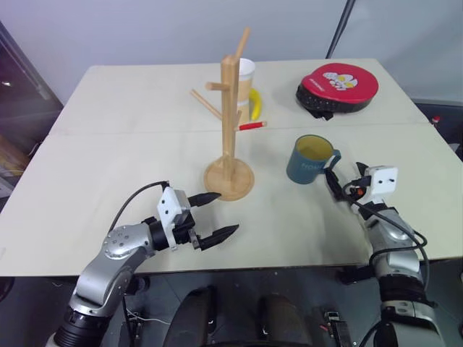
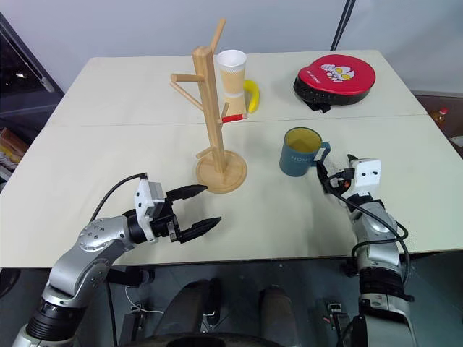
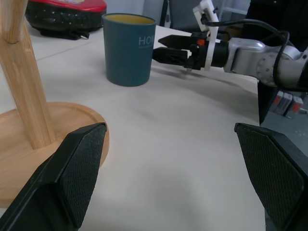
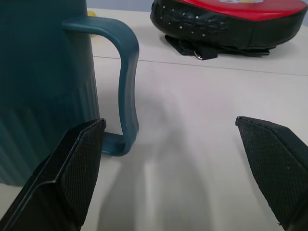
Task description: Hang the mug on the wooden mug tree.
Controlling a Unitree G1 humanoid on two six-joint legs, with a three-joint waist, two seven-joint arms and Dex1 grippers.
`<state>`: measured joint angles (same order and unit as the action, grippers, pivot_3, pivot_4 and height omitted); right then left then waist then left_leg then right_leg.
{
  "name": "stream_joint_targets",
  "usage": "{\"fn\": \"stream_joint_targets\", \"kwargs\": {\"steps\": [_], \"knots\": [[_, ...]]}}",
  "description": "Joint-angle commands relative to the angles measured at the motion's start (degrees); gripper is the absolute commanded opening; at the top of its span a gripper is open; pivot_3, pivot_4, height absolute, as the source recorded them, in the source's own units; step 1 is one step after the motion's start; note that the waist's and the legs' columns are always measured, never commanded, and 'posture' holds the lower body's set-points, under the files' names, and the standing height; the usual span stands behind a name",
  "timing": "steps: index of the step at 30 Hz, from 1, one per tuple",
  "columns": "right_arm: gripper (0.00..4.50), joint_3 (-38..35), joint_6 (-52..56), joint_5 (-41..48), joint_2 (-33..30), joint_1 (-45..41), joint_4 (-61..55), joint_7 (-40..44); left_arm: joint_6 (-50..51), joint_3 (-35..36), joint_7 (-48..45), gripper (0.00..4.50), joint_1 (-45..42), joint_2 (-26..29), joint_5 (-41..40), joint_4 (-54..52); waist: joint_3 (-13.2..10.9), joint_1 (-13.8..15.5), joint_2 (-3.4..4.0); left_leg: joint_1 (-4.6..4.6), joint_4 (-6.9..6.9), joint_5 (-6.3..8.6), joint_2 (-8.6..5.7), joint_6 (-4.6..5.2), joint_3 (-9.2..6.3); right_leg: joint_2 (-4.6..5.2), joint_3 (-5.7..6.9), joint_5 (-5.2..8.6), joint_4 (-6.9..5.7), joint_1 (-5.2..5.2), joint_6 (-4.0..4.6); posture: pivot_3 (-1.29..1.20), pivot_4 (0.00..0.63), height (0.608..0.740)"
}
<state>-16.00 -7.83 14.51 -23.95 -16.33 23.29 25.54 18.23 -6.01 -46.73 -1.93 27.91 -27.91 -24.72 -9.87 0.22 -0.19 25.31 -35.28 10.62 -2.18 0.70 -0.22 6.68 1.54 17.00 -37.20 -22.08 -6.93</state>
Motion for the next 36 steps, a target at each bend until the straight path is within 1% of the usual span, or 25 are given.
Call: {"fn": "stream_joint_targets", "kwargs": {"steps": [1, 8, 9, 11, 12, 14, 15, 16, 18, 19, 22, 24, 28, 30, 33, 36], "knots": [[4.49, -0.02, -1.45, -0.45, -0.55, -1.87, 0.60, 0.16, -0.18, -0.22, 0.30, 4.50, -0.32, -0.12, -0.03, -2.27, 0.00, 0.01, 0.00, 0.00, 0.00, 0.00, 0.00, 0.00, 0.00, 0.00, 0.00, 0.00, 0.00, 0.00, 0.00, 0.00, 0.150, 0.740], [4.49, 0.82, -1.30, -0.88, -0.28, -4.34, 2.99, 1.25, 0.17, -0.29, 0.71, 4.50, -0.41, -0.02, -0.03, -2.65, 0.00, -0.01, 0.00, 0.00, 0.00, 0.00, 0.00, 0.00, 0.00, -0.02, 0.00, 0.00, 0.00, 0.00, -0.01, 0.00, 0.150, 0.740], [4.25, 0.97, -1.23, -0.82, -0.26, -4.54, 3.22, 1.53, 0.21, -0.25, 0.79, 4.50, -0.49, -0.02, 0.03, -2.63, 0.00, -0.01, 0.00, 0.00, 0.00, 0.00, 0.00, 0.00, 0.00, -0.02, 0.00, 0.00, 0.00, 0.00, -0.01, 0.00, 0.150, 0.740], [3.64, 1.20, -1.07, -0.40, -0.12, -4.86, 3.51, 2.30, 0.20, -0.12, 1.02, 4.50, -0.68, -0.04, 0.21, -2.53, 0.00, -0.02, 0.00, 0.00, 0.00, 0.00, 0.00, 0.00, 0.00, -0.02, 0.00, 0.00, 0.00, 0.00, -0.01, 0.00, 0.150, 0.740], [3.20, 1.28, -0.96, -0.16, -0.05, -4.98, 3.55, 2.71, 0.18, -0.09, 1.11, 4.50, -0.74, -0.07, 0.30, -2.49, 0.00, -0.01, 0.00, 0.00, 0.00, 0.00, 0.00, 0.00, 0.00, -0.02, 0.01, 0.00, 0.00, 0.00, -0.01, 0.00, 0.150, 0.740], [2.18, 1.36, -0.77, 0.24, 0.12, -5.08, 3.38, 3.31, 0.15, -0.06, 1.24, 4.50, -0.78, -0.10, 0.41, -2.46, 0.00, -0.02, 0.00, 0.00, 0.00, 0.00, 0.00, 0.00, 0.00, -0.02, 0.00, 0.00, 0.00, 0.00, 0.00, 0.00, 0.150, 0.740], [1.75, 1.38, -0.65, 0.38, 0.22, -5.07, 3.14, 3.50, 0.14, -0.05, 1.29, 4.50, -0.78, -0.10, 0.44, -2.47, 0.00, -0.02, 0.00, 0.00, 0.00, 0.00, 0.00, 0.00, 0.00, -0.02, 0.01, 0.00, 0.00, 0.00, -0.01, 0.00, 0.150, 0.740], [1.14, 1.37, -0.54, 0.54, 0.33, -5.03, 2.87, 3.74, 0.13, -0.07, 1.35, 4.50, -0.81, -0.13, 0.48, -2.46, 0.00, -0.01, 0.00, 0.00, 0.00, 0.00, 0.00, 0.00, 0.00, -0.03, 0.01, 0.00, 0.00, 0.00, -0.01, 0.00, 0.150, 0.740], [0.16, 1.36, -0.35, 0.87, 0.50, -4.86, 2.27, 4.12, 0.11, -0.11, 1.44, 4.50, -0.83, -0.16, 0.51, -2.44, 0.00, 0.01, 0.00, 0.00, 0.00, 0.00, 0.00, 0.00, 0.00, -0.10, 0.00, 0.00, 0.00, 0.00, -0.01, 0.00, 0.150, 0.740], [0.07, 1.39, -0.29, 1.14, 0.61, -4.59, 1.57, 4.42, 0.10, -0.09, 1.46, 4.50, -0.82, -0.18, 0.49, -2.46, 0.00, 0.01, 0.00, 0.00, 0.00, 0.00, 0.00, 0.00, 0.00, -0.10, 0.00, 0.00, 0.00, 0.00, -0.01, 0.00, 0.150, 0.740], [0.07, 1.81, 0.29, 1.27, 0.37, -3.54, -1.16, 4.90, 0.11, -0.05, 1.48, 4.50, -0.90, -0.24, 0.55, -2.32, -0.01, 0.00, 0.01, 0.00, 0.00, 0.00, 0.00, 0.00, -0.01, -0.11, 0.00, 0.00, 0.00, 0.00, -0.01, 0.00, 0.150, 0.740], [0.07, 3.43, 0.80, -0.46, -0.97, -1.73, -5.51, 5.73, 0.05, 0.15, 1.48, 4.50, -0.88, -0.20, 0.64, -2.23, -0.01, 0.05, 0.02, 0.00, 0.00, 0.00, 0.00, 0.00, -0.01, -0.10, 0.00, 0.00, 0.00, -0.01, -0.01, 0.00, 0.150, 0.740], [0.07, 9.59, -2.76, -9.81, -7.50, 3.51, -17.62, 9.00, 0.00, 0.66, 1.62, 4.50, -0.75, -0.20, 0.60, -2.10, -0.03, 0.20, 0.04, 0.02, 0.01, 0.00, -0.01, 0.00, 0.00, 0.02, -0.01, 0.00, 0.01, -0.06, 0.00, 0.00, 0.150, 0.740], [0.07, 11.22, -3.87, -12.76, -10.93, 4.62, -23.43, 10.34, -0.06, 0.75, 1.49, 4.50, -0.78, -0.12, 0.52, -1.93, -0.03, 0.12, 0.04, 0.02, 0.01, 0.00, -0.01, 0.00, 0.00, 0.01, -0.01, 0.01, 0.01, -0.05, 0.01, 0.00, 0.150, 0.740], [0.07, 12.30, -2.14, -14.87, -15.09, 3.19, -30.59, 12.09, -0.26, 0.77, 1.18, 4.50, -1.10, -0.11, 0.48, -1.49, -0.04, 0.10, 0.05, 0.02, 0.01, 0.00, 0.01, 0.00, 0.00, 0.00, -0.01, 0.02, 0.01, -0.07, 0.03, 0.00, 0.150, 0.740], [0.07, 12.55, 1.93, -13.92, -16.88, -0.15, -35.08, 13.28, -0.55, 0.96, 0.80, 4.50, -1.83, -0.21, 0.36, -1.08, -0.05, 0.16, 0.03, 0.03, 0.00, 0.00, 0.01, 0.00, 0.00, 0.01, -0.01, 0.04, 0.01, -0.06, 0.06, 0.00, 0.150, 0.740]]}}
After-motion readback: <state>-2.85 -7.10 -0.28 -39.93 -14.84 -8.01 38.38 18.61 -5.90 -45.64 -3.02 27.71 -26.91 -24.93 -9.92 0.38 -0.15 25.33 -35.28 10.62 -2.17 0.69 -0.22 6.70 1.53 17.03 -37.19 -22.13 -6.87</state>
